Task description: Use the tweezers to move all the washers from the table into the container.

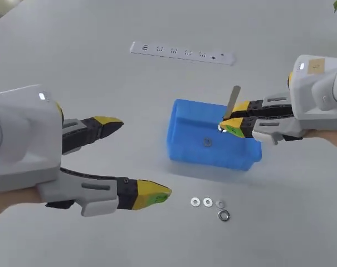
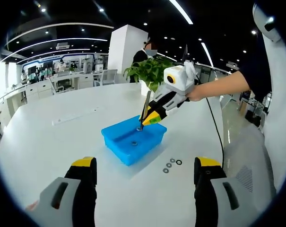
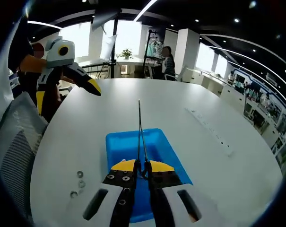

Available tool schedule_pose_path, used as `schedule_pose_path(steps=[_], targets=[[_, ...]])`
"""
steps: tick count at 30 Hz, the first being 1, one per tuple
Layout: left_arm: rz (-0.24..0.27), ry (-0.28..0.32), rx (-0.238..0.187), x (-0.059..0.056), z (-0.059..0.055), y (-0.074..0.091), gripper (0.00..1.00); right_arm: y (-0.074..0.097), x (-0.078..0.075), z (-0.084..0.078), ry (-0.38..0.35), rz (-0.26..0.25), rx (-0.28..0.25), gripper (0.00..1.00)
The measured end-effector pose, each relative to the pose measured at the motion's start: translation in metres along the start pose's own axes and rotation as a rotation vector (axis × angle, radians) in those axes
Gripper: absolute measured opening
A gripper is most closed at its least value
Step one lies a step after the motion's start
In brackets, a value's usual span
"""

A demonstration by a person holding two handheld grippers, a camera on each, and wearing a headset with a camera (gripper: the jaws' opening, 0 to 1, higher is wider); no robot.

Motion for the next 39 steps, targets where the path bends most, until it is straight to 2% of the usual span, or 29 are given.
schedule_pose_path(steps=[4, 12, 22, 32, 39], targets=[[0.014, 0.001, 0.024, 0.003, -0.005, 0.001, 0.90, -0.011, -0.002, -0.007, -0.013, 0.012, 0.003, 0.10], [0.032, 0.011, 0.052, 0.008, -0.011, 0.003, 0.89, -0.019, -0.007, -0.019, -0.037, 0.021, 0.002, 0.10], [0.027, 0.012, 0.061, 0.006, -0.009, -0.001, 0.88, -0.024, -0.004, -0.032, -0.065, 0.028, -0.003, 0.10], [0.027, 0.009, 0.068, 0.005, -0.008, 0.001, 0.88, -0.021, -0.005, -0.031, -0.074, 0.018, -0.014, 0.10], [0.028, 0.004, 0.068, 0.005, -0.007, 0.002, 0.88, -0.018, -0.008, -0.024, -0.073, 0.004, -0.036, 0.09]])
Point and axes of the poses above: the centre of the closed fingertips' face, and the gripper's own axes: y roughly backward along the fingers, x roughly to its left, z roughly out of its top, the point moved 2 cm from there along y, roughly backward along the fingers, and after that the axes turned 3 degrees about x, right-handed, at the moved point
